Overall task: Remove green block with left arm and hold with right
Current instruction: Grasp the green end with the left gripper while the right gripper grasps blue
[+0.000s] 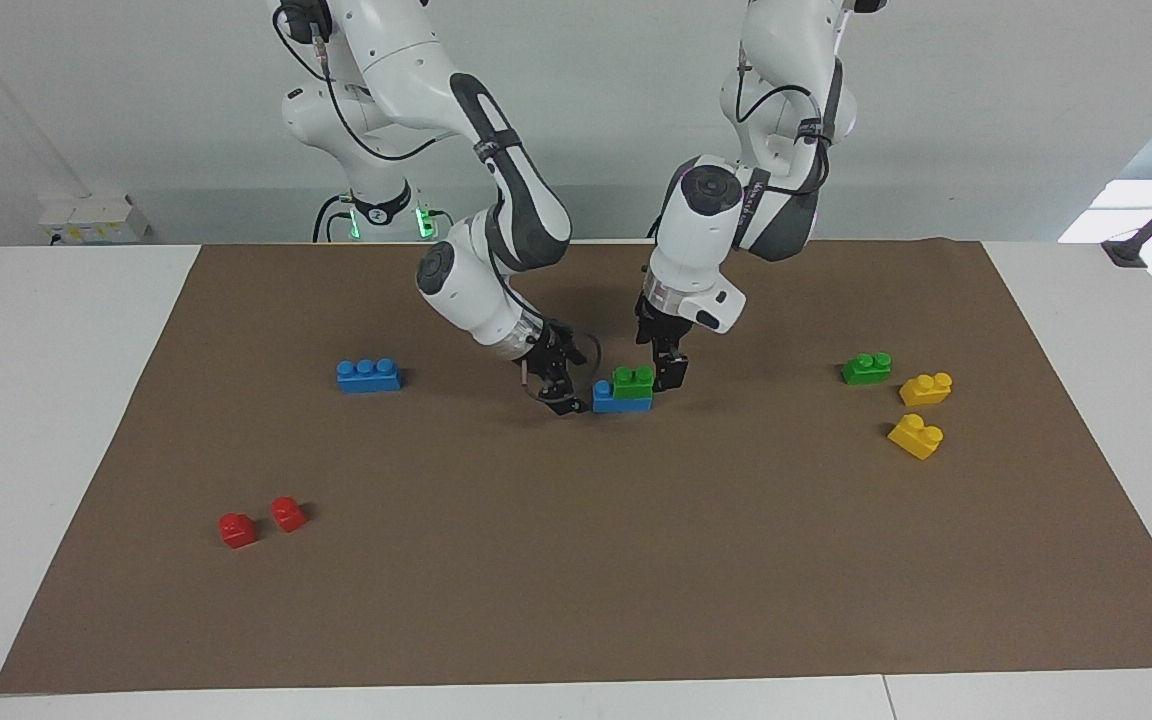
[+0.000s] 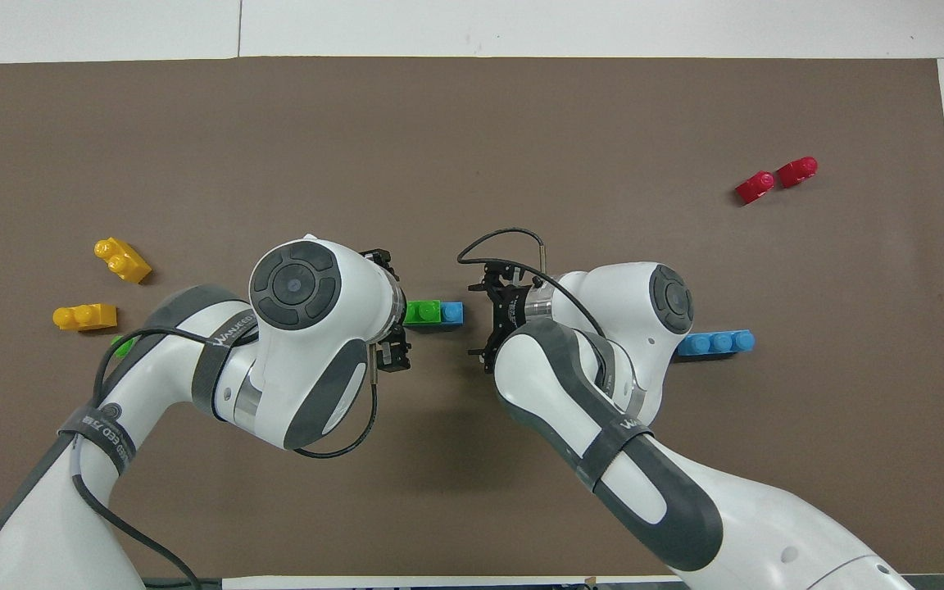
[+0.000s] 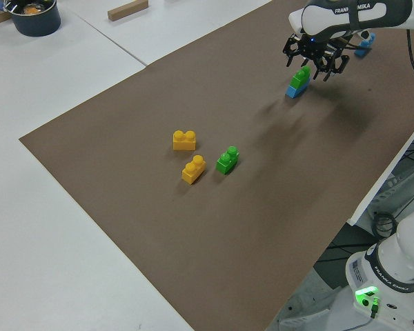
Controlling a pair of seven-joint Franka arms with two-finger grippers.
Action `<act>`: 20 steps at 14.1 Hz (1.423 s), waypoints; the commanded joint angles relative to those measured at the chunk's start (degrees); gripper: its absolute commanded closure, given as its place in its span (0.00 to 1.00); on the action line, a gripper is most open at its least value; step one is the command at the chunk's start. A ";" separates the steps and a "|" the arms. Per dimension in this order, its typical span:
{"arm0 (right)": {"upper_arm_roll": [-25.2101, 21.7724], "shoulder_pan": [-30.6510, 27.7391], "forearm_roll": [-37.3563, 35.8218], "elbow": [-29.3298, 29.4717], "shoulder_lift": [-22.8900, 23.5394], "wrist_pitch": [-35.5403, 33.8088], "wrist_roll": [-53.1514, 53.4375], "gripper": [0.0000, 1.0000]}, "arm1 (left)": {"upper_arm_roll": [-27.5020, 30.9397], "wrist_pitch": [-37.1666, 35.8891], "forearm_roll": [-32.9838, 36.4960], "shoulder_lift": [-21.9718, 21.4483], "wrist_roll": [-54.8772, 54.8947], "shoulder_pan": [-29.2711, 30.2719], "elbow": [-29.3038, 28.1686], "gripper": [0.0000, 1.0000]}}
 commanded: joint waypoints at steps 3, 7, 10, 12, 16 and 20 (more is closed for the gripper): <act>0.01 1.55 2.23 1.39 2.22 2.65 -0.92 0.04 | 0.89 2.89 -1.11 1.22 -0.82 -1.17 -1.26 0.00; 0.01 2.95 2.66 1.83 3.72 5.46 -1.00 0.04 | 0.89 4.04 -1.11 2.36 -1.35 -1.17 -1.26 0.00; 0.01 3.31 2.93 2.27 3.90 5.46 -0.92 0.04 | 1.06 6.06 -0.93 4.65 -1.78 -2.40 -1.17 0.00; 0.01 3.66 3.02 2.54 3.90 5.55 -0.83 0.05 | 1.06 5.80 -0.85 4.65 -1.70 -2.40 -1.08 0.00; 0.01 4.89 4.95 2.54 4.16 7.22 -0.83 0.08 | 1.06 4.66 -0.58 4.65 -1.70 -2.40 -0.82 0.00; 0.01 4.80 4.95 2.54 4.16 7.31 -1.09 0.12 | 1.06 3.69 -0.49 4.57 -1.70 -2.40 -0.47 0.00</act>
